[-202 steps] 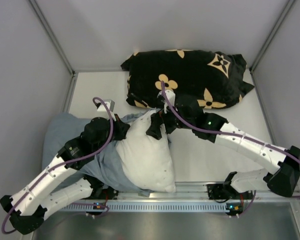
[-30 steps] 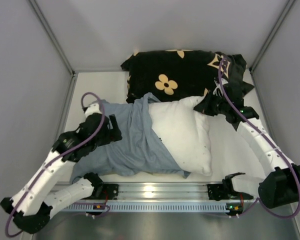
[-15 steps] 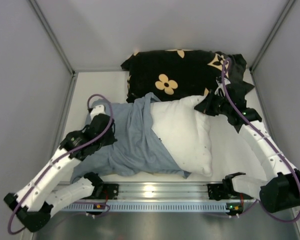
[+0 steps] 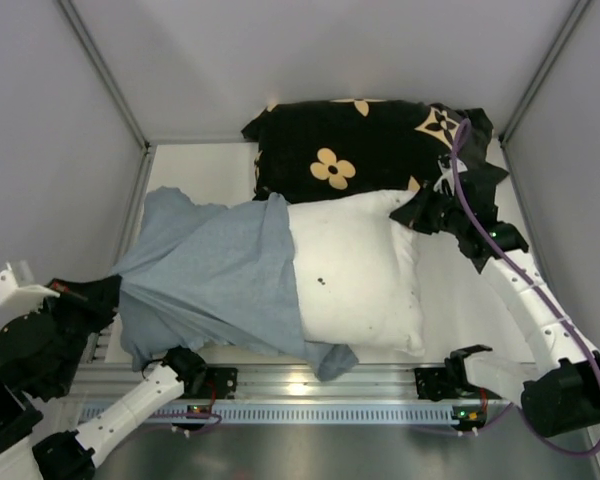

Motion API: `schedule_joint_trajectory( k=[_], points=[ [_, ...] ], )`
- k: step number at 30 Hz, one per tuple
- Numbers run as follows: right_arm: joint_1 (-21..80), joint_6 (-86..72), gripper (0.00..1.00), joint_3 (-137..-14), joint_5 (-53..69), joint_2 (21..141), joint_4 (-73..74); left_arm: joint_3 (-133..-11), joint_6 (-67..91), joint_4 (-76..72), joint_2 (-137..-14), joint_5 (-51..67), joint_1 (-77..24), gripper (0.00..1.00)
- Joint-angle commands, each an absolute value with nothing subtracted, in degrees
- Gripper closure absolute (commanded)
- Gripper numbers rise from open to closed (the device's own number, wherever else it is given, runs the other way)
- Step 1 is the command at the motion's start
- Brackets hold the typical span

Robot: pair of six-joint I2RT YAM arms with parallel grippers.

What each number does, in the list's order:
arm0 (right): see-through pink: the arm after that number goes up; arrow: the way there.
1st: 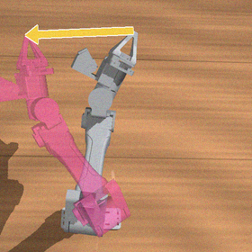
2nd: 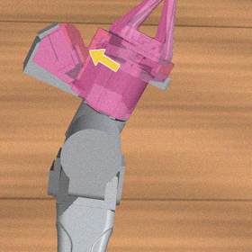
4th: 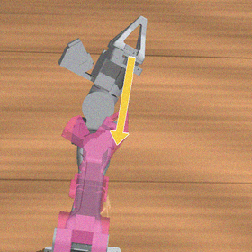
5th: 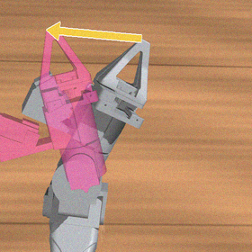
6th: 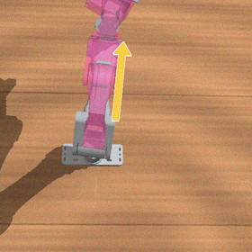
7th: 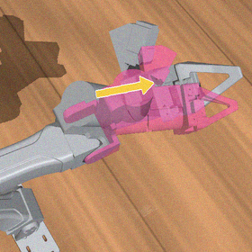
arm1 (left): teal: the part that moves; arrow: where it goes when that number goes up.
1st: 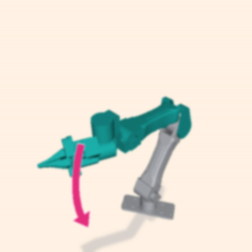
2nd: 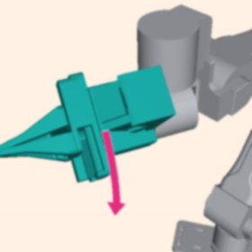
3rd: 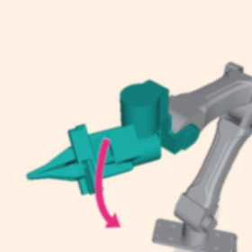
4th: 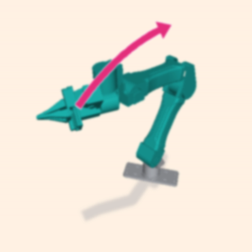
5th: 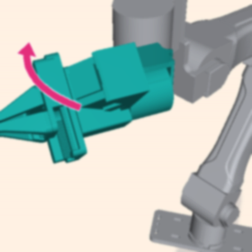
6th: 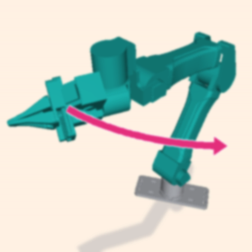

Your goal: Remove the pillowcase from the pillow

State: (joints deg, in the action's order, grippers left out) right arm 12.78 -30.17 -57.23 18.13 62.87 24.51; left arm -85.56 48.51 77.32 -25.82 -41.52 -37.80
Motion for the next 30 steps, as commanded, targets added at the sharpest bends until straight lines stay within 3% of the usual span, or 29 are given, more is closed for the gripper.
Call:
schedule_joint_trajectory(
  k=[1, 8, 20, 21, 22, 23, 25, 30],
  points=[
    [6.9, -30.6, 1.0, -56.9, 7.8, 60.2, 19.2, -89.3, 48.1, 86.5, -23.5, -53.4, -37.6, 1.0],
    [-3.5, -31.2, 1.0, -56.5, 3.4, 56.7, 19.8, -82.5, 48.0, 83.1, -26.5, -49.1, -38.6, 1.0],
    [-10.4, -35.5, 1.0, -61.8, 18.6, 65.9, 17.5, -65.5, 34.6, 60.0, -36.4, -24.6, -38.6, 1.0],
    [-10.7, -35.6, 1.0, -62.1, 18.2, 66.3, 17.6, -64.7, 33.7, 59.9, -37.6, -24.3, -38.6, 0.85],
    [-11.7, -35.8, 1.0, -62.4, 18.2, 66.4, 17.6, -64.3, 34.0, 60.0, -38.8, -25.0, -38.6, 0.57],
    [-12.1, -36.0, 1.0, -63.0, 18.2, 66.9, 17.6, -64.0, 34.2, 60.2, -40.5, -25.5, -38.6, 0.15],
    [-14.5, -36.6, 1.0, -63.4, 18.0, 66.8, 17.6, -63.4, 34.7, 60.1, -41.8, -26.0, -38.6, 0.01],
    [-19.9, -37.9, 1.0, -64.7, 18.8, 65.9, 17.8, -63.9, 37.5, 62.9, -45.7, -28.9, -38.6, 0.01]
  ],
)
